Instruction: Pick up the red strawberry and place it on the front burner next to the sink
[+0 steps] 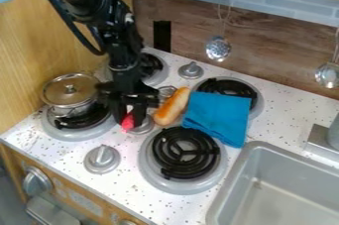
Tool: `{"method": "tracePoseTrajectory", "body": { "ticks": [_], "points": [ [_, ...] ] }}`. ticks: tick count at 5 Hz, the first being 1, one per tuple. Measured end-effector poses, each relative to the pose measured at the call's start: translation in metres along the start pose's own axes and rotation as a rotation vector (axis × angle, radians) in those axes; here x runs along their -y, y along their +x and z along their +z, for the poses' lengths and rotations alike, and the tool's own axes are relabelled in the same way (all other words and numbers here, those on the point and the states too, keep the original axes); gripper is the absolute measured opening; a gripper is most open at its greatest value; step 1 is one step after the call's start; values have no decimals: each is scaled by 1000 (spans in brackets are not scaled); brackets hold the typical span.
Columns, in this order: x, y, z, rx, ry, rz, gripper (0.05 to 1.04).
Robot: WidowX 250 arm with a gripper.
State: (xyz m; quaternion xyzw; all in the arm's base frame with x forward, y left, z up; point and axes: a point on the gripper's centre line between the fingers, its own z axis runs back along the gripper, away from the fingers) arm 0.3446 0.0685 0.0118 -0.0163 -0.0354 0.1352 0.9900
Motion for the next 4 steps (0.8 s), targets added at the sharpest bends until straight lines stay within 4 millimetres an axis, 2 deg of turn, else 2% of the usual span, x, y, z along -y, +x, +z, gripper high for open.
{"method": "tracePoseTrajectory", "body": {
  "ticks": [2,3,4],
  "points": [
    [11,-4,17,45,-41,-16,459],
    [26,-11,29,85,-58,-64,459],
    [39,-24,31,87,-68,-116,459]
  ]
}}
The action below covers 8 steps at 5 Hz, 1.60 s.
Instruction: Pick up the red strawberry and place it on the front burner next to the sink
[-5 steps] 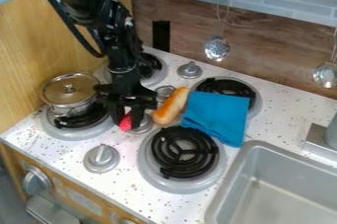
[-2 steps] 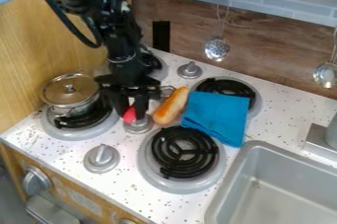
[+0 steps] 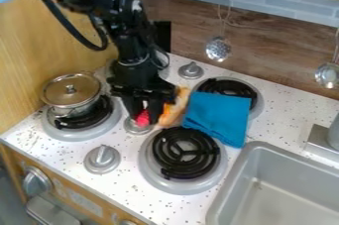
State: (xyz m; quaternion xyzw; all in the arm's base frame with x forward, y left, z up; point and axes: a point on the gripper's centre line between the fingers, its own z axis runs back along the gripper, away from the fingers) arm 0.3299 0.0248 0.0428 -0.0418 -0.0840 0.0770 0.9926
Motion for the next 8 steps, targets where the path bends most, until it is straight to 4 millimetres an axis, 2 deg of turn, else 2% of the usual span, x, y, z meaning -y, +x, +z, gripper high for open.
{"method": "tracePoseTrajectory", "body": {
  "ticks": [3,7,8],
  "points": [
    [37,-25,6,36,-50,-73,459],
    [55,-49,-6,46,-63,-48,459],
    [53,-51,-11,50,-58,-54,459]
  ]
}}
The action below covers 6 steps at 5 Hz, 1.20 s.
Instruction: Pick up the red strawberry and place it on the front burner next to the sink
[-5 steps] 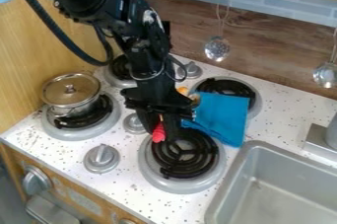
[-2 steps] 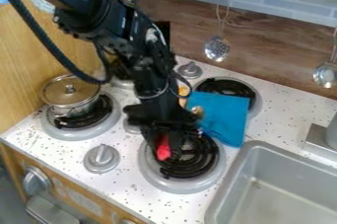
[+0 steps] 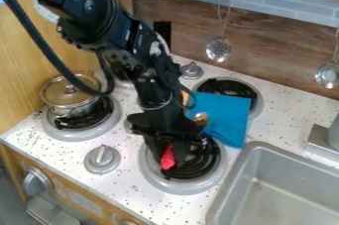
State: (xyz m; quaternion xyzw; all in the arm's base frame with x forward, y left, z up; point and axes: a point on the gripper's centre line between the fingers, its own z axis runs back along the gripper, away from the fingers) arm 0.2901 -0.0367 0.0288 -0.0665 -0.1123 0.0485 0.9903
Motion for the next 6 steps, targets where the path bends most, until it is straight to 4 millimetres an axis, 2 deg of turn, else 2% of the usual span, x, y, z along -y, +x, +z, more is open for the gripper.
{"method": "tracePoseTrajectory", "body": {
  "ticks": [2,3,4,5,6],
  "points": [
    [-6,-1,-21,5,24,-23,459],
    [-5,10,-31,22,18,-41,459],
    [-4,33,-39,66,25,-28,497],
    [-5,44,-45,68,30,-16,771],
    [-3,38,-38,36,20,-29,948]
  ]
}}
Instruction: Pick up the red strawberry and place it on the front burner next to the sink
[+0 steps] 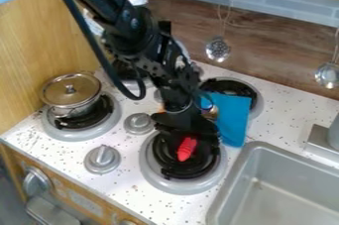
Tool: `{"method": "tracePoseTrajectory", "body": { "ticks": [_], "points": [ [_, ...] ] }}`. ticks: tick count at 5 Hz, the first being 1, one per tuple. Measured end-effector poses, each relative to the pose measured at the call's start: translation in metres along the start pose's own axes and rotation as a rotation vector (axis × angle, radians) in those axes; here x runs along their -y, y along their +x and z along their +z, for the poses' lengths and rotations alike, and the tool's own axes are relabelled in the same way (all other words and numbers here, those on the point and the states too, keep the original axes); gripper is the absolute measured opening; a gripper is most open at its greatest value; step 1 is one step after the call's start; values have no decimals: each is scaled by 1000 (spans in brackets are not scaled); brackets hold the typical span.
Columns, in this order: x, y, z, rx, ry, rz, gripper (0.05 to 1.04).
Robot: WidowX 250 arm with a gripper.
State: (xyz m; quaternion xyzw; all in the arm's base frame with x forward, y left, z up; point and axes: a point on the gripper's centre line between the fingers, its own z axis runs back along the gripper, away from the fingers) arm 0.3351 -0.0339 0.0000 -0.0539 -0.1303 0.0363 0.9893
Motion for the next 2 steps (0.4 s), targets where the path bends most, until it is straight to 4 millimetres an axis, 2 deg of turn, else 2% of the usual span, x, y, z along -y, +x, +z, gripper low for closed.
{"method": "tracePoseTrajectory", "body": {
  "ticks": [1,2],
  "points": [
    [-12,-5,22,-41,3,45,997],
    [-16,-2,60,-30,-15,31,997]
  ]
}}
